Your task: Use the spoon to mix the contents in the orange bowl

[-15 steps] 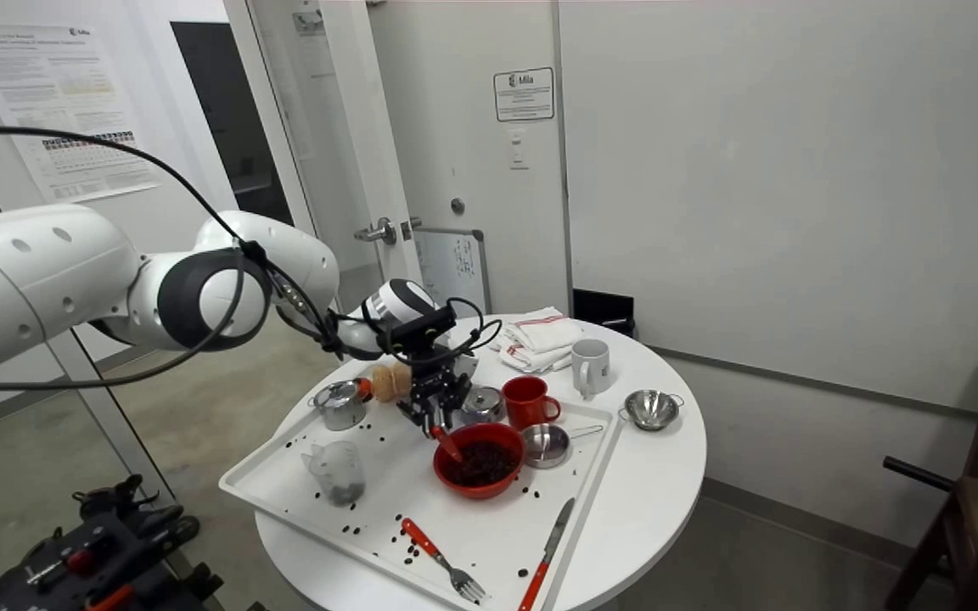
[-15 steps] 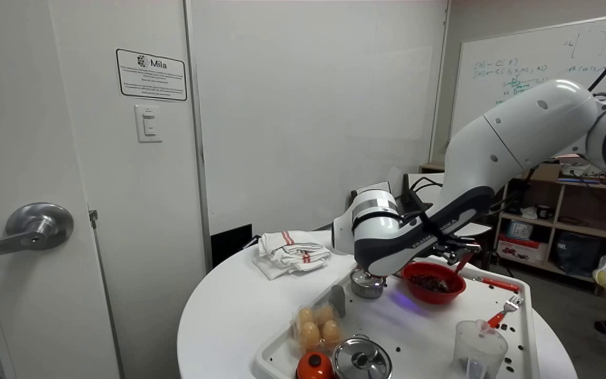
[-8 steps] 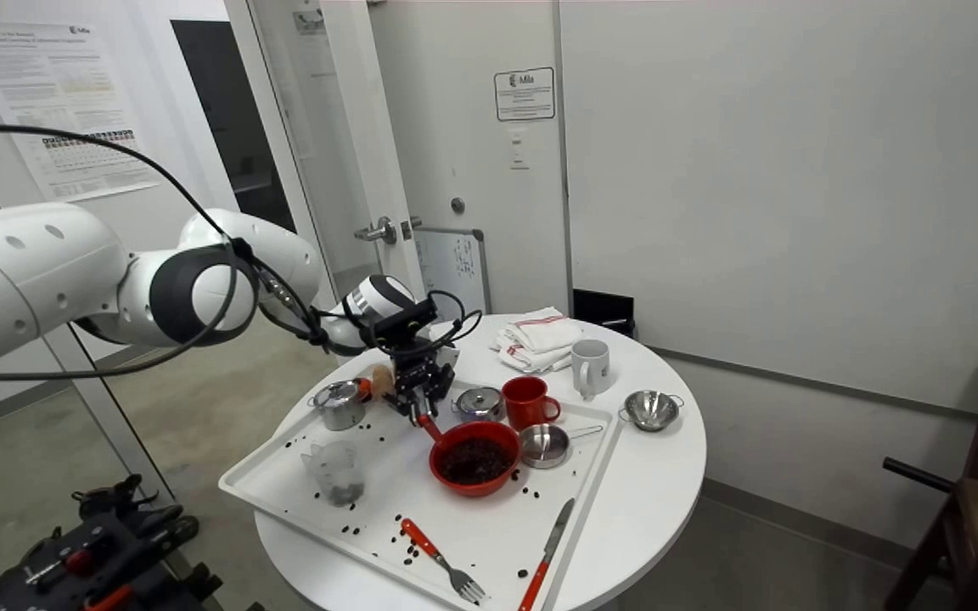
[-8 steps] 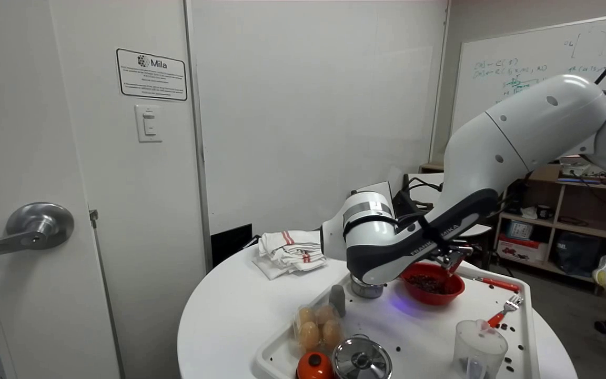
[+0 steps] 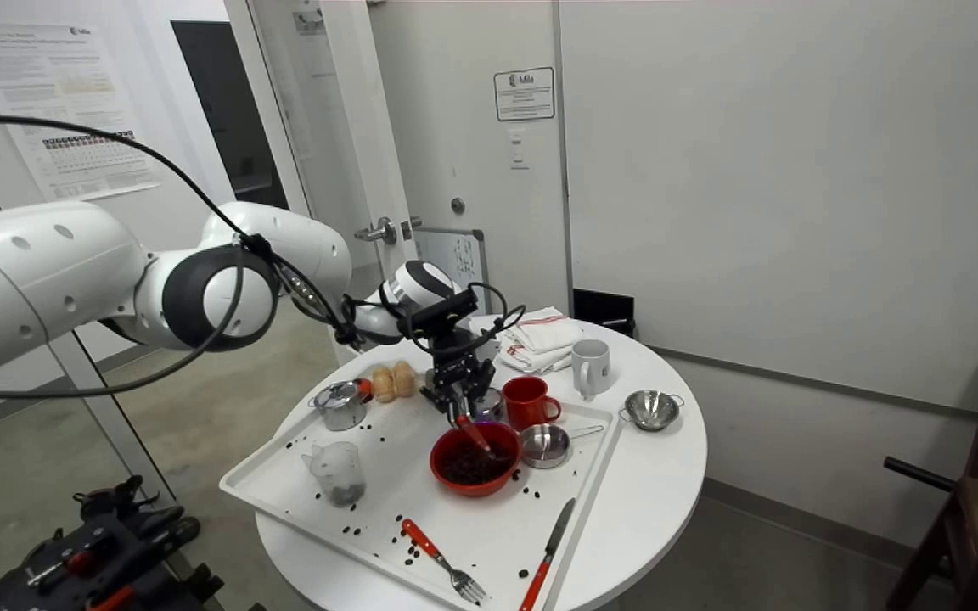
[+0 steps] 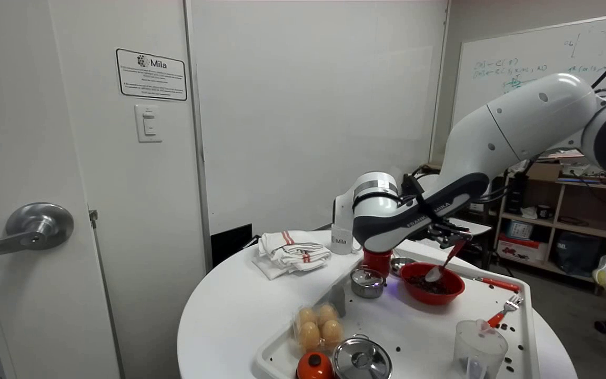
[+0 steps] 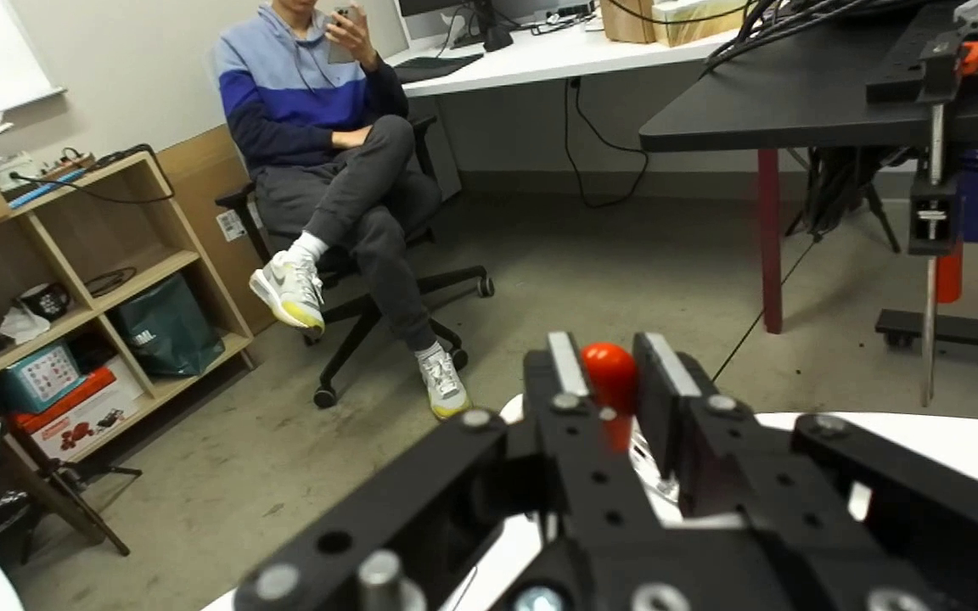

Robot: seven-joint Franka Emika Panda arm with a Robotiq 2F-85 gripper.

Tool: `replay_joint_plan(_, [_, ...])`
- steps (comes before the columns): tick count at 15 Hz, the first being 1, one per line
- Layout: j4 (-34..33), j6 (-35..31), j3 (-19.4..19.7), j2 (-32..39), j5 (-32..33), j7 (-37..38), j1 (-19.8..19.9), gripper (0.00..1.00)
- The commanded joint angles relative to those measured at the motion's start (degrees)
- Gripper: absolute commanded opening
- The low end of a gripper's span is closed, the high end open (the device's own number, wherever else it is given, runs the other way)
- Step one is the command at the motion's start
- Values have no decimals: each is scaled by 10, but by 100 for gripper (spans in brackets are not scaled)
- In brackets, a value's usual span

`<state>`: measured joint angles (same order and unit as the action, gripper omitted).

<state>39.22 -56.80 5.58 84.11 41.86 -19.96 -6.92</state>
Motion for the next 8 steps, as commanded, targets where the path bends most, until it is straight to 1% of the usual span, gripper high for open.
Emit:
replay_joint_plan(1, [-21, -3, 7, -1, -21, -11, 32, 8])
replay_joint_plan(5, [-20, -9, 8, -1, -38, -4, 48, 9])
replay_joint_plan(8, [-21, -17, 8, -1, -45, -4, 42, 9])
